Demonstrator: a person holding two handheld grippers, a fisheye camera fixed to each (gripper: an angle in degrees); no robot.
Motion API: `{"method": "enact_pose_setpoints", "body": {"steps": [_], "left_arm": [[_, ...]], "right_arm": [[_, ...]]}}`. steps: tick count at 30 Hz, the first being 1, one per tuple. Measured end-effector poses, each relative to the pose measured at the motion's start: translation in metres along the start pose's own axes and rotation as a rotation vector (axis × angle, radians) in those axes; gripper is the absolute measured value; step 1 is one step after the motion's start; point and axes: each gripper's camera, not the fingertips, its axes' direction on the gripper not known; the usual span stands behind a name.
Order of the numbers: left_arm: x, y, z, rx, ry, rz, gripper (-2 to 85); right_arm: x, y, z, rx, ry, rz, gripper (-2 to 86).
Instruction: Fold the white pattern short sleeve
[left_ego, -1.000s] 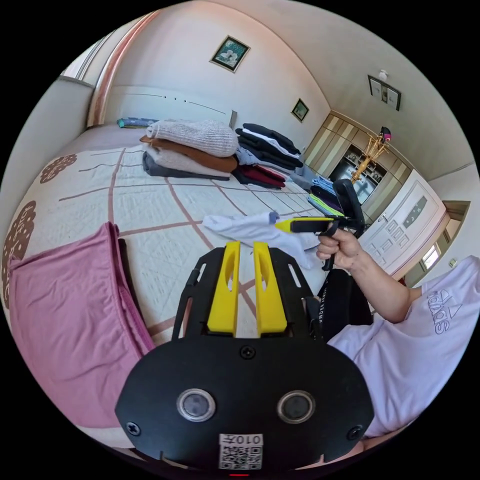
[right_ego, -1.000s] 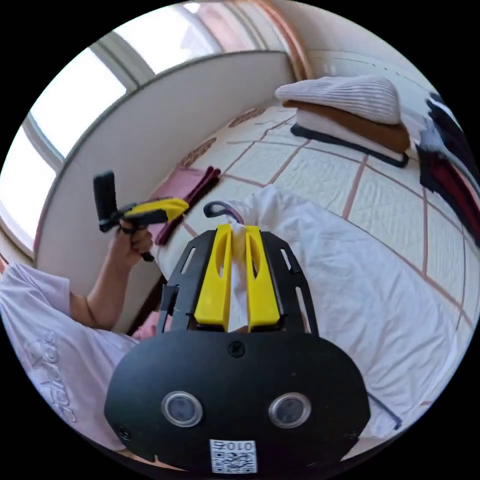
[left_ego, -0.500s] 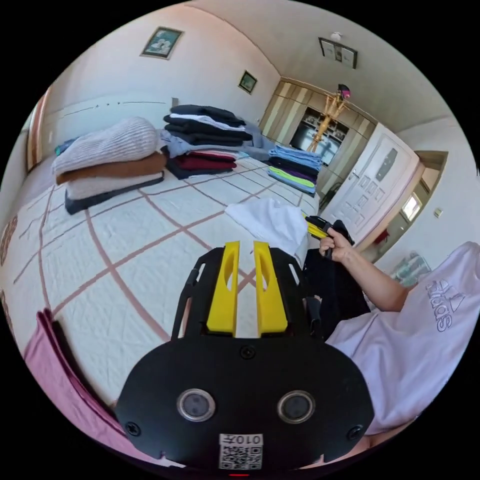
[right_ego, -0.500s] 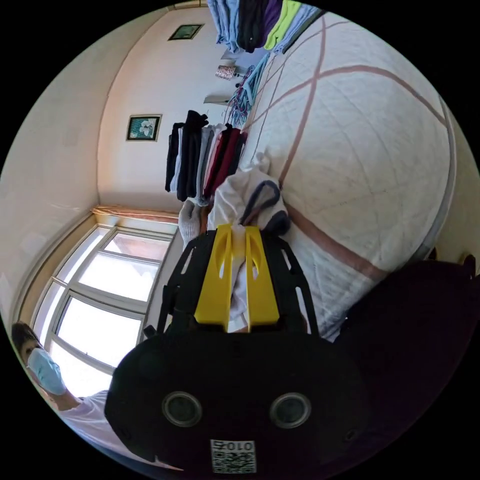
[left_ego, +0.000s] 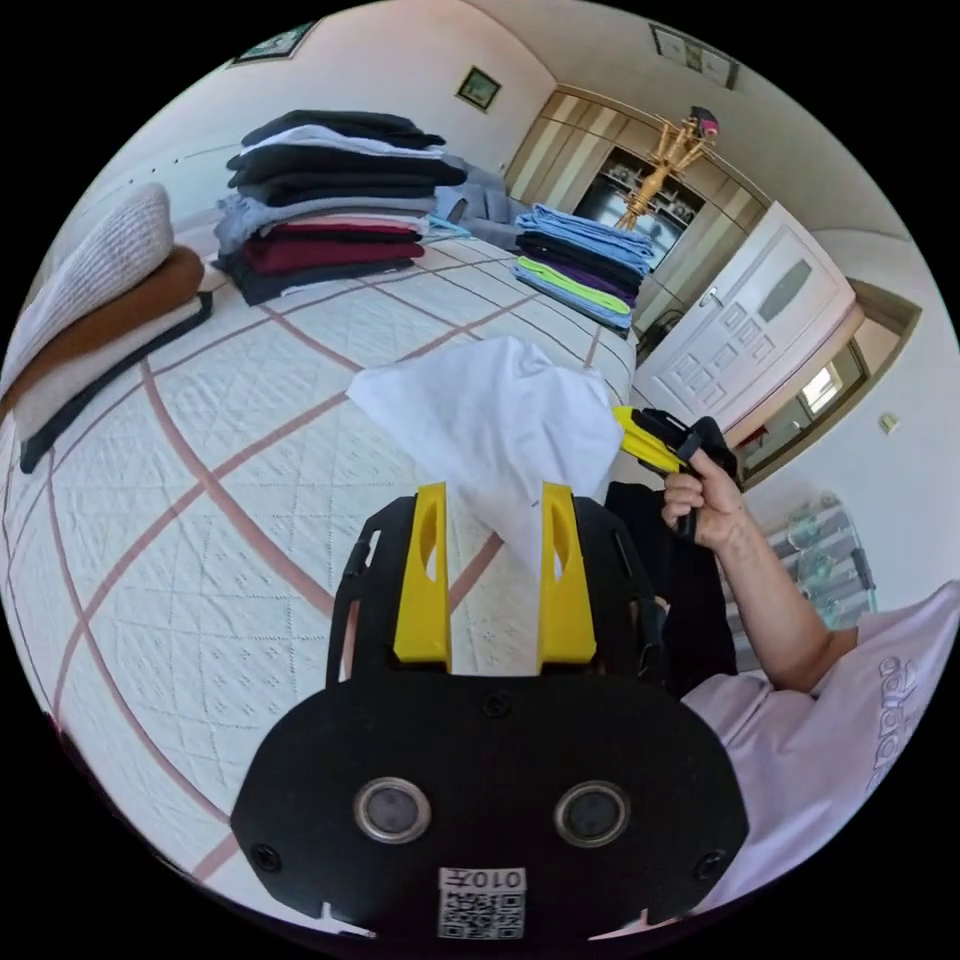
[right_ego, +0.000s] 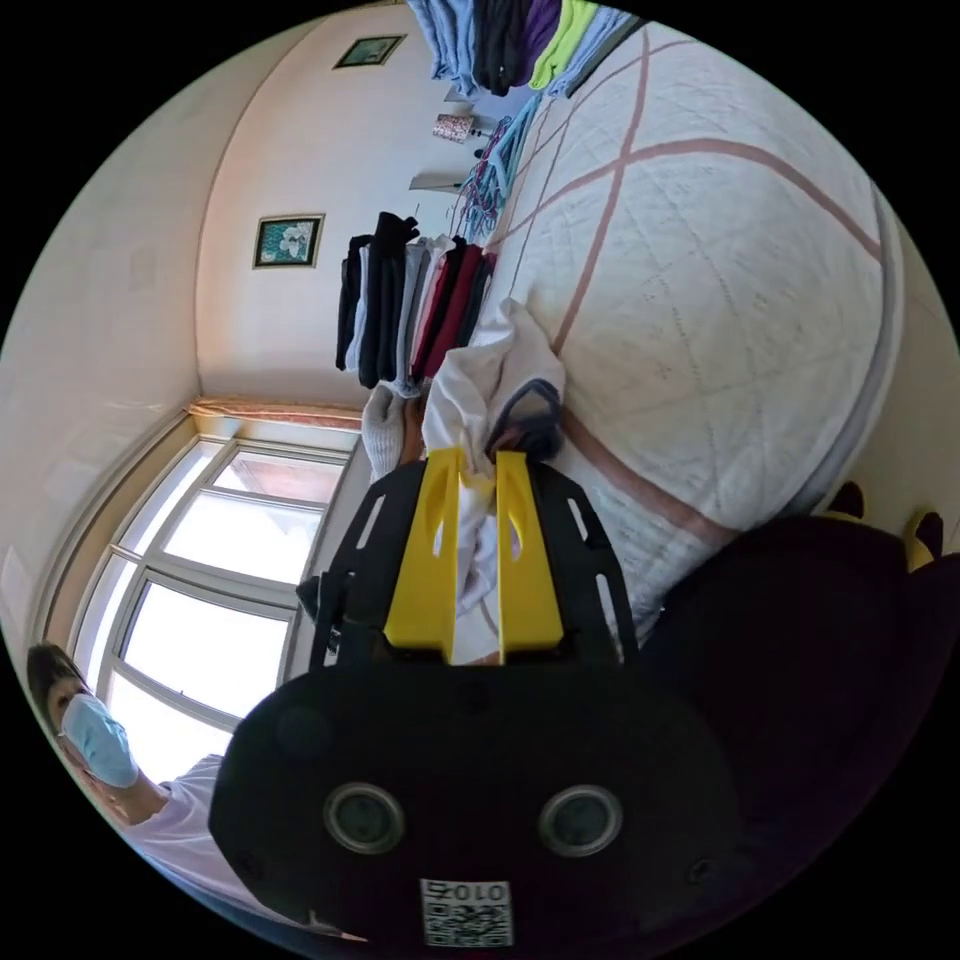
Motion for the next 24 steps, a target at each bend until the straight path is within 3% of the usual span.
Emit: {"method": "enact_pose_setpoints", "body": {"steps": [4, 10, 17, 21, 24], "left_arm": [[-0.042, -0.004, 0.020, -0.016, 0.106, -0.107, 13.0], [-0.096, -0.011, 0.049, 0.010, 0.267, -0.252, 10.3], [-0.109, 0.009, 0.039, 0.055, 0.231, -0.229, 4.4], [-0.114, 0.035, 0.051, -0.001, 0.192, -0.232, 5.6], [-0.132, 0.052, 0.049, 0.049, 0.292, -0.279, 8.5]], "right_arm": [[0.012, 0.017, -0.016, 0.062, -0.053, 0.016, 4.8], [-0.029, 0.041, 0.003, 0.035, 0.088, -0.154, 6.1], [-0.064, 0.068, 0.073, -0.070, 0.275, -0.296, 6.5], [-0.060, 0.091, 0.107, -0.139, 0.438, -0.335, 6.0], [-0.055, 0.107, 0.112, -0.106, 0.411, -0.318, 6.0]]}}
